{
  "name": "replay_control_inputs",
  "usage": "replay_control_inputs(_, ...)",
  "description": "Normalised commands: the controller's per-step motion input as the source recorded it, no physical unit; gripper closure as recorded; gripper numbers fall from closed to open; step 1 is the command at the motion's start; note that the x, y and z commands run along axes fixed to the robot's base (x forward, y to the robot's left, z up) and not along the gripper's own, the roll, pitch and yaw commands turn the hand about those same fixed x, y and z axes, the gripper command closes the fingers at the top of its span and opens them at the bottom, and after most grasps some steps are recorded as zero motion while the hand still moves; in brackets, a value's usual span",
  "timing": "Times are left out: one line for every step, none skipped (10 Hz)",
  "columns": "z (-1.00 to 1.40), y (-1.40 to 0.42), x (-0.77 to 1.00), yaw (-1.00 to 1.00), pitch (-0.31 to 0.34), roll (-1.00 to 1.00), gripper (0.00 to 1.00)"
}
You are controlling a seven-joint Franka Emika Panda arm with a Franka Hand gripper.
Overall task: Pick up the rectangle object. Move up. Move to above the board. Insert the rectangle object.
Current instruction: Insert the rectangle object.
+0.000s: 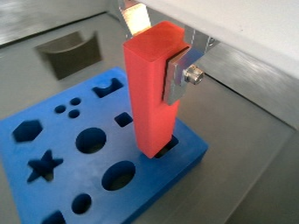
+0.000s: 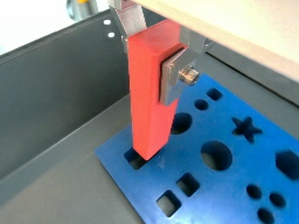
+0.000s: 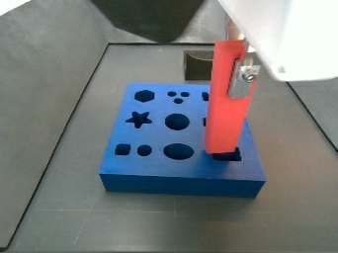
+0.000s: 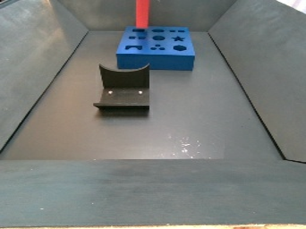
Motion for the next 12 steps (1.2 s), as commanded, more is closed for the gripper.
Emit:
replay_control_inputs(0.00, 0.00, 0.19, -0.85, 0.000, -0.06, 1.00)
replay_control_inputs(0.00, -0.02, 0.03, 0.00, 0.000, 0.00, 1.00)
replay_control_inputs(-0.03, -0.04, 0.18, -0.09, 0.000, 0.00, 1.00)
replay_control_inputs(-0.04, -0.03, 0.21, -0.09, 0.000, 0.00, 1.00)
replay_control_inputs(-0.07, -0.05, 0.23, -0.07, 0.000, 0.00, 1.00)
replay_control_inputs(0.00, 0.00, 0.11, -0.08, 0.000, 0.00, 1.00)
replay_control_inputs(-0.03, 0.00, 0.00, 0.00, 0.000, 0.00, 1.00)
replay_control_inputs(-0.09, 0.00, 0.05, 0.00, 0.000, 0.00, 1.00)
replay_control_inputs(-0.12, -0.01, 0.03, 0.00, 0.000, 0.00, 1.00)
replay_control_inputs(-0.09, -0.01, 0.03, 0.00, 0.000, 0.00, 1.00)
replay_control_inputs(-0.09, -0.03, 0.03, 0.00, 0.000, 0.00, 1.00)
replay_control_inputs(-0.09, -0.07, 0.09, 0.00, 0.000, 0.00, 1.00)
